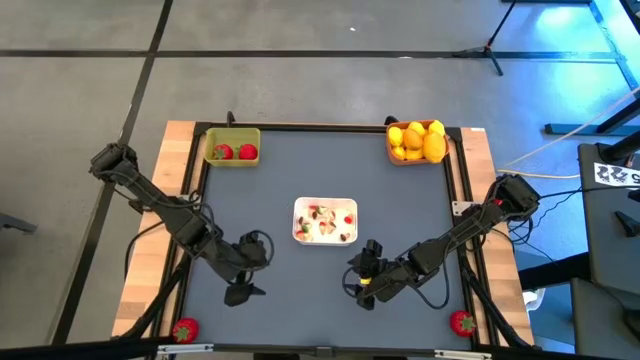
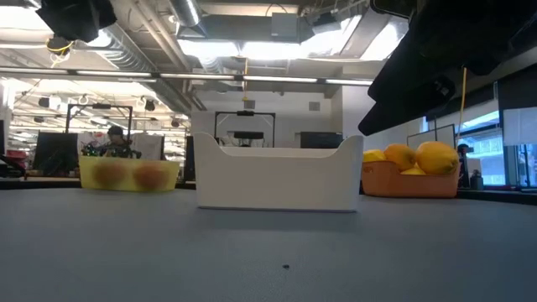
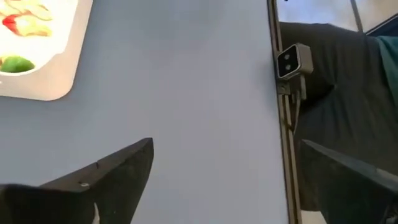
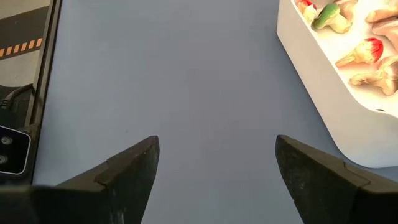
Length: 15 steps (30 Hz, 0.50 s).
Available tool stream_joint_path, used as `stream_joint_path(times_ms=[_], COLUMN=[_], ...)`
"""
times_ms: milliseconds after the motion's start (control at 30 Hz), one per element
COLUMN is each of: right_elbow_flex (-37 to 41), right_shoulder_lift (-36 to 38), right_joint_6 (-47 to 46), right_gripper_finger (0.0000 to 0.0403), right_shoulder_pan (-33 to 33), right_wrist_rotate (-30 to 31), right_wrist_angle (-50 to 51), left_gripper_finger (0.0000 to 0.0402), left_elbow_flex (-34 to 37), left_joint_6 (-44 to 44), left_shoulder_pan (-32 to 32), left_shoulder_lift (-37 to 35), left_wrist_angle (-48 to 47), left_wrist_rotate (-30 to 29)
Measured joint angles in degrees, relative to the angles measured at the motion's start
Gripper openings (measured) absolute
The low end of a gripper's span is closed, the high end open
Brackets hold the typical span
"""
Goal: Sort produce into baskets
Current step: Put the red tomato into the yellow bin
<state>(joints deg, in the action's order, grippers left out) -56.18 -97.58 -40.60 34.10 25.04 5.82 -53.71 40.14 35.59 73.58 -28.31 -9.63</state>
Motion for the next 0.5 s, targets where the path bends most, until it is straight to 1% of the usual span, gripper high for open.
stream_joint_path(times_ms=[67, 133, 233, 400, 500], right_elbow_flex=[0.0, 0.0, 0.0, 0.0, 0.0], right_shoulder_lift=[0.0, 0.0, 0.0, 0.0, 0.0], right_joint_6=[0.0, 0.0, 0.0, 0.0, 0.0], right_gripper_finger=[0.0319, 0.0319, 0.0319, 0.0319, 0.0319], right_shoulder_pan=[0.0, 0.0, 0.0, 0.0, 0.0], right_wrist_rotate=[0.0, 0.0, 0.0, 0.4, 0.4], right_wrist_angle=[0.0, 0.0, -0.2, -0.2, -0.4], left_gripper_finger=[0.0379, 0.0371, 0.0367, 0.037, 0.0368], left_elbow_flex=[0.0, 0.0, 0.0, 0.0, 0.0], left_joint_6=[0.8, 4.0, 7.9, 13.4, 18.4], left_shoulder_pan=[0.0, 0.0, 0.1, 2.8, 5.5], left_shoulder_lift=[0.0, 0.0, 0.0, 0.0, 0.0], left_wrist_angle=[0.5, 0.6, 0.9, 0.4, -0.8], left_wrist_rotate=[0.0, 0.2, 2.6, 3.1, 3.1])
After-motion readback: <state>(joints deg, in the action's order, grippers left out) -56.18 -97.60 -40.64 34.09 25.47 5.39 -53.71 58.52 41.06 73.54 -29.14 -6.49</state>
